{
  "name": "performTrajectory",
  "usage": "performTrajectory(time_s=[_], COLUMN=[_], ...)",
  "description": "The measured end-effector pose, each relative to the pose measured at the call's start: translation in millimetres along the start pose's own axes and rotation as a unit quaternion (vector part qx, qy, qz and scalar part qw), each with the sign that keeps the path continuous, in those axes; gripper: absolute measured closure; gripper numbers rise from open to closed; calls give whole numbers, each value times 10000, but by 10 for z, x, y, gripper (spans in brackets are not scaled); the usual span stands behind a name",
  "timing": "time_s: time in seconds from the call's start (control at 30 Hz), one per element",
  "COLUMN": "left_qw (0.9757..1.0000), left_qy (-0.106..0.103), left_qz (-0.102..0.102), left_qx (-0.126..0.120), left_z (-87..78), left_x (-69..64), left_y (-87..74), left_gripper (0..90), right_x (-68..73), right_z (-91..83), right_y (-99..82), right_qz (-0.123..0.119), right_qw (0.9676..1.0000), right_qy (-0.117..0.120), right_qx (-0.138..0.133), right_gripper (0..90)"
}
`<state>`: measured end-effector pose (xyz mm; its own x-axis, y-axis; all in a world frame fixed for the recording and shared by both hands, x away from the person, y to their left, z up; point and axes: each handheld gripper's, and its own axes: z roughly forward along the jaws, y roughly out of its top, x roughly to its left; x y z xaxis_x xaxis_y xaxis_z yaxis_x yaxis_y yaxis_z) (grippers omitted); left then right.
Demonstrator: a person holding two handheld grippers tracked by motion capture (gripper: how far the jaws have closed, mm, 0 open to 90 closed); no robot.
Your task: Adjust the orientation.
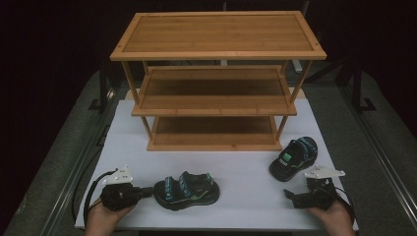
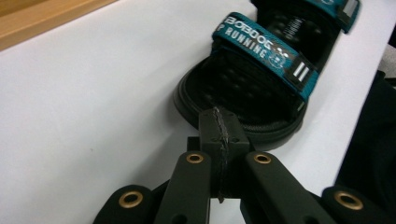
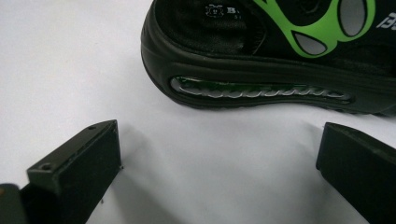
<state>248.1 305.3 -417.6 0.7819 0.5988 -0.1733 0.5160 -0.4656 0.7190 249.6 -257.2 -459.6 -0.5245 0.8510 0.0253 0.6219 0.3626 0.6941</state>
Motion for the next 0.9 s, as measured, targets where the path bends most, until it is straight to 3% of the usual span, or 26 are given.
performTrajectory(time_s=[0.47, 0.9], left_qw=[9998, 9997], left_qy=[113, 118], left_qz=[109, 211], left_qx=[80, 102], left_z=[200, 447], left_x=[226, 342], left_y=[266, 523], left_gripper=[900, 900], right_x=[-1, 0], right_z=[1, 1], right_y=[-1, 0], right_qz=[-2, -2], right_qw=[10000, 10000], right_qy=[2, 1], right_qx=[-7, -5], right_gripper=[0, 0])
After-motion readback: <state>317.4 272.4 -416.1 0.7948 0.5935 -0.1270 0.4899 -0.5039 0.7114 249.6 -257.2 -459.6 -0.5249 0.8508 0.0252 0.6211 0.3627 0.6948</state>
